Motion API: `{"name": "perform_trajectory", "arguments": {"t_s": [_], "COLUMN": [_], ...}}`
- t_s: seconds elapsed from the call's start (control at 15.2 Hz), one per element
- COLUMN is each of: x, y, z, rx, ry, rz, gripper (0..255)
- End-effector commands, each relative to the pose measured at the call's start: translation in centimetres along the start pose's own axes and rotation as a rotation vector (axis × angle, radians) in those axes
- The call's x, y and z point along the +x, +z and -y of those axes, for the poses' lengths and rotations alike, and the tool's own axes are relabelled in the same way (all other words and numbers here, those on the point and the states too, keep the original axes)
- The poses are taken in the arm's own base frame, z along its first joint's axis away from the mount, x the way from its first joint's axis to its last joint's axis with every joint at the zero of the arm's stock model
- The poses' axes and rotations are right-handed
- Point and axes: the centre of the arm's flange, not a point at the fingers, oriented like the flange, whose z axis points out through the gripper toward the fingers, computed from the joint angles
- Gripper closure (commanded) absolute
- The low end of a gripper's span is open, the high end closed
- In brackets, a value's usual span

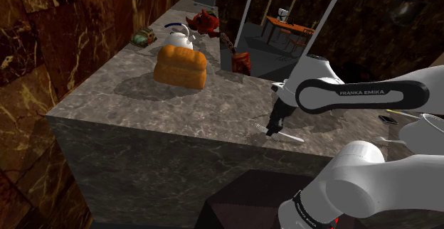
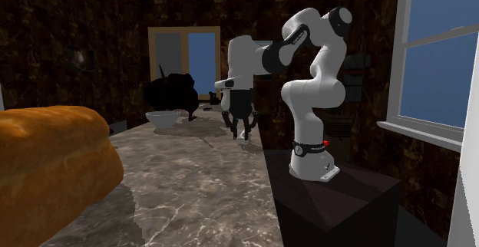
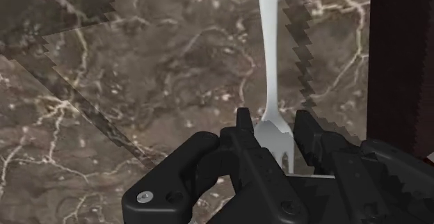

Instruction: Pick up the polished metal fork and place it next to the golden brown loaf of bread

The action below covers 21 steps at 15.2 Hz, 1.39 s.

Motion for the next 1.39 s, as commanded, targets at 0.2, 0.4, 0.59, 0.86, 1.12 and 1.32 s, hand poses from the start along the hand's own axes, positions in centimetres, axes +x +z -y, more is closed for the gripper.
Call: {"name": "perform_trajectory", "arguments": {"t_s": [0.2,0.4,0.59,0.86,1.12,1.32], "x": [0.1,0.2,0.2,0.3,0.4,0.5], "y": [-2.6,-4.2,-5.8,-7.9,-10.0,-11.6], "z": [0.2,0.2,0.2,0.3,0.3,0.3], "rx": [0.001,0.001,0.001,0.001,0.001,0.001], "ry": [0.000,0.000,0.000,0.000,0.000,0.000], "rz": [0.001,0.001,0.001,0.001,0.001,0.001], "gripper": [255,255,255,255,255,255]}}
